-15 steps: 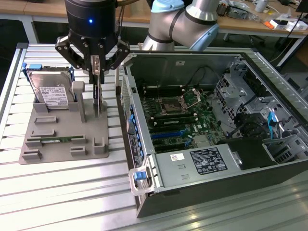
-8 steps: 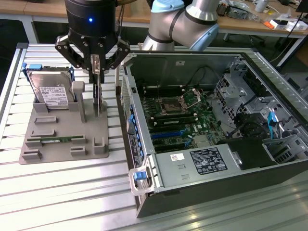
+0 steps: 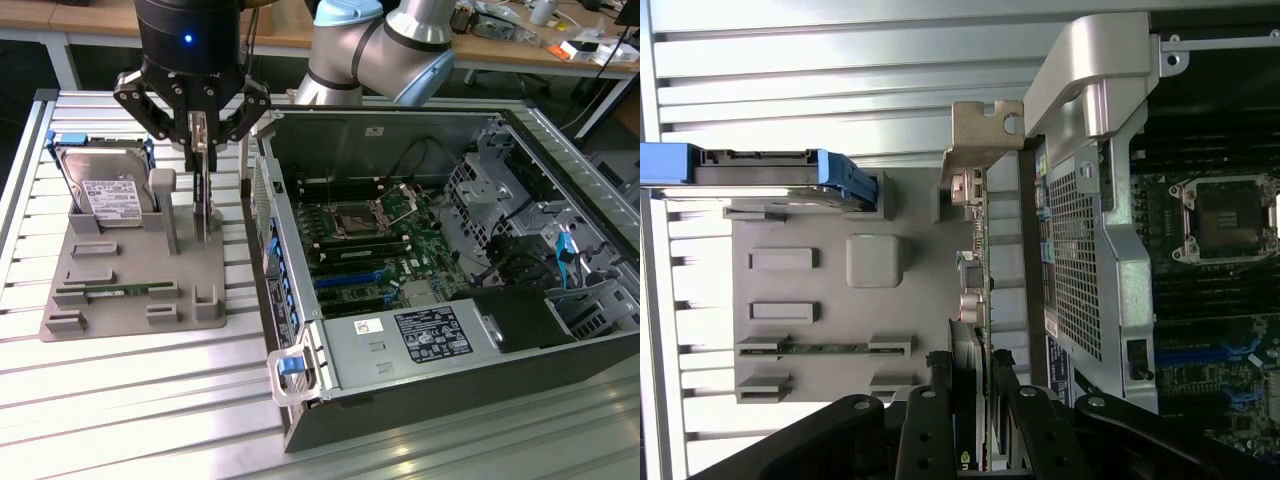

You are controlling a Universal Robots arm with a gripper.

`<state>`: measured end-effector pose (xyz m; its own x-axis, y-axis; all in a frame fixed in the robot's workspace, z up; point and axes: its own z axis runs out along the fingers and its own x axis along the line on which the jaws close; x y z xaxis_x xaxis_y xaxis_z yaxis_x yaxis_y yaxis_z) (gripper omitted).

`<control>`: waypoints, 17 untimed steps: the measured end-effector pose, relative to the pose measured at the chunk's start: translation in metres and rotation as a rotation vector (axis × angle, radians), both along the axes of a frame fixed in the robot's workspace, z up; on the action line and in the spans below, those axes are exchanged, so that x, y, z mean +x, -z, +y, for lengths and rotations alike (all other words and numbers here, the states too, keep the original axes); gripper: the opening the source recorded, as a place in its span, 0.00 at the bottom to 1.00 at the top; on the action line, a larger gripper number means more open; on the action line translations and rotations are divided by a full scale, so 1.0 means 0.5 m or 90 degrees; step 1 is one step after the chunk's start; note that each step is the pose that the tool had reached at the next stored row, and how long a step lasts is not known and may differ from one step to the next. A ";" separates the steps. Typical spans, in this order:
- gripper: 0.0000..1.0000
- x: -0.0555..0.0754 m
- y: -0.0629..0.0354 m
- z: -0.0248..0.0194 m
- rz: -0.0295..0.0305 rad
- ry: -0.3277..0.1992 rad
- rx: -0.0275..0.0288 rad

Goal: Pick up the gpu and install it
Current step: 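Pick up the gpu and move the gpu toward the slot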

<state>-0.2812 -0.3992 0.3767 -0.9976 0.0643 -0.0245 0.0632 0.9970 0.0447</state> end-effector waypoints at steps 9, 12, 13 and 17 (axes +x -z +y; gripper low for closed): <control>0.27 0.000 -0.005 0.0000 0.0000 0.000 0.0000; 0.27 0.000 -0.007 0.0000 0.0000 0.000 0.0000; 0.27 0.000 -0.008 0.0000 0.0000 0.000 0.0000; 0.27 0.000 -0.011 0.0000 0.0001 0.000 -0.0001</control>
<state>-0.2812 -0.3992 0.3823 -0.9976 0.0643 -0.0244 0.0632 0.9970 0.0446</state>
